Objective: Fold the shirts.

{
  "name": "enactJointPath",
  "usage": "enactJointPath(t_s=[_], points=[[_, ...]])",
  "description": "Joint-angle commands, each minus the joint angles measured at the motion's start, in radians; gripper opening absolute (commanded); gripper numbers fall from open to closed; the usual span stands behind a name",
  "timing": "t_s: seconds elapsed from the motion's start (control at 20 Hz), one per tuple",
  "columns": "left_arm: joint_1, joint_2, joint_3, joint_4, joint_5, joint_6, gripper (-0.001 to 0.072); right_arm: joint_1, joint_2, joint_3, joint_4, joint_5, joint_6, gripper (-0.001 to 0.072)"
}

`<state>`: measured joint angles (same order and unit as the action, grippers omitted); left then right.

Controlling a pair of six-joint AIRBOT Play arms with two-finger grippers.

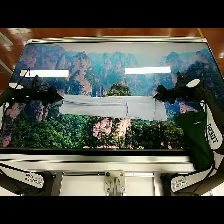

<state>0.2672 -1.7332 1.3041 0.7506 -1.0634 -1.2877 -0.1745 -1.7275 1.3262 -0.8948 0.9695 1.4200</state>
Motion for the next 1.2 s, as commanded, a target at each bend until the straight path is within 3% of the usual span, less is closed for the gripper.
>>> enactJointPath(t_s=[0.0,0.05,0.1,0.15,0.3,0.35,0.4,0.7,0.95,1.0,1.05,1.1,1.15], points=[[0.002,-0.019,0.009,0.102,-0.057,-0.108,0.0077,-0.006,-0.018,0.012,-0.05,0.033,0.015,0.0256],[0.007,-0.019,0.016,0.144,-0.087,-0.134,0.0236,-0.012,-0.014,0.012,-0.056,0.05,0.006,0.0406],[0.014,-0.019,0.026,0.173,-0.12,-0.159,0.0458,-0.021,-0.007,0.013,-0.062,0.069,-0.014,0.0553],[0.024,-0.019,0.04,0.196,-0.163,-0.165,0.0542,-0.033,0.005,0.013,-0.08,0.087,-0.031,0.0635],[0.066,-0.019,0.094,0.236,-0.269,-0.166,0.0541,-0.088,0.038,0.013,-0.216,0.171,0.004,0.0636],[0.074,-0.017,0.106,0.237,-0.285,-0.18,0.054,-0.108,0.032,0.013,-0.245,0.221,0.009,0.0695],[0.076,-0.013,0.11,0.236,-0.293,-0.184,0.054,-0.126,0.019,0.013,-0.251,0.281,0.009,0.0696],[0.051,0.011,0.11,0.195,-0.406,-0.126,0.0528,-0.138,-0.09,0.012,-0.086,0.306,-0.056,0.0696],[0.032,0.047,0.11,0.17,-0.419,-0.119,0.0523,-0.138,-0.168,0.012,0.033,0.295,-0.056,0.0695],[0.029,0.053,0.11,0.145,-0.418,-0.119,0.0523,-0.138,-0.177,0.012,0.054,0.295,-0.056,0.068],[0.025,0.057,0.111,0.114,-0.418,-0.107,0.0522,-0.138,-0.176,0.012,0.071,0.296,-0.058,0.0517],[0.021,0.06,0.11,0.077,-0.415,-0.088,0.0511,-0.14,-0.165,0.012,0.097,0.298,-0.069,0.0286],[0.018,0.06,0.11,0.04,-0.41,-0.081,0.0443,-0.143,-0.145,0.012,0.115,0.305,-0.087,0.0111]])
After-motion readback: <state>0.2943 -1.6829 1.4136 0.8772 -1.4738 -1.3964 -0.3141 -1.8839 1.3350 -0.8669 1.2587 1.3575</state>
